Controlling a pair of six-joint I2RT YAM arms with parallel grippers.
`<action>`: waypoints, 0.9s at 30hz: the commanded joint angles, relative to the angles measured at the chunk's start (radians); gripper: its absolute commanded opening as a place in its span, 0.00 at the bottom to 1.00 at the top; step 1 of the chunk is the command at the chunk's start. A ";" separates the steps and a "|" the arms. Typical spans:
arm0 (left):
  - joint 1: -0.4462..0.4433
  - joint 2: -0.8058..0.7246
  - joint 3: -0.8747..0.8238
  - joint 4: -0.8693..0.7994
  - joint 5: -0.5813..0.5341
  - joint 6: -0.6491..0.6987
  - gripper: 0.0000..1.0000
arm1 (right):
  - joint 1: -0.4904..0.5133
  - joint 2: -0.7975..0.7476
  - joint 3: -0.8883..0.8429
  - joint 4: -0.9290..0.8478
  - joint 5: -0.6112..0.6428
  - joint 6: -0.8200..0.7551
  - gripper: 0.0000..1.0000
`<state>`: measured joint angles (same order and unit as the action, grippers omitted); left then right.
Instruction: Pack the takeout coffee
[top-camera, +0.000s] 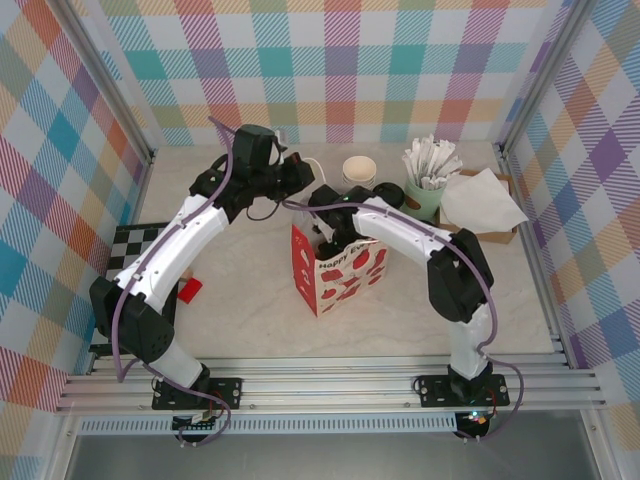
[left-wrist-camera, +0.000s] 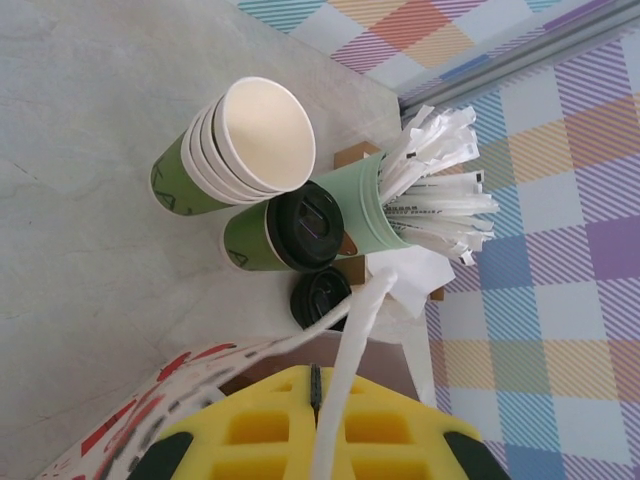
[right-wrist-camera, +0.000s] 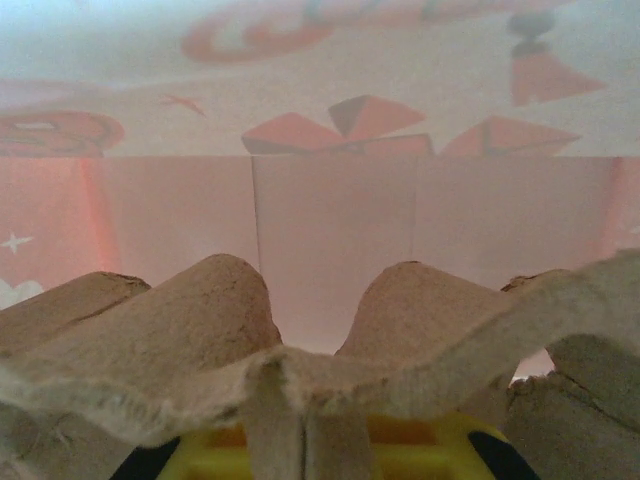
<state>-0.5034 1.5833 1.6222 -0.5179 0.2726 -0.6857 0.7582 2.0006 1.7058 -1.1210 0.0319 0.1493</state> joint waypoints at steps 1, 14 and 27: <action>-0.019 -0.004 -0.008 0.020 0.056 0.025 0.00 | -0.011 0.099 0.092 -0.143 -0.095 0.014 0.03; 0.049 -0.299 -0.051 -0.191 -0.211 0.299 0.90 | -0.014 0.057 0.153 -0.161 -0.089 0.060 0.00; -0.418 -0.375 -0.206 -0.133 -0.206 0.740 0.83 | -0.017 0.054 0.146 -0.115 -0.099 0.049 0.00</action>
<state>-0.8532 1.1263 1.4464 -0.6838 0.1455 -0.1272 0.7460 2.0876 1.8702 -1.2449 -0.0425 0.1947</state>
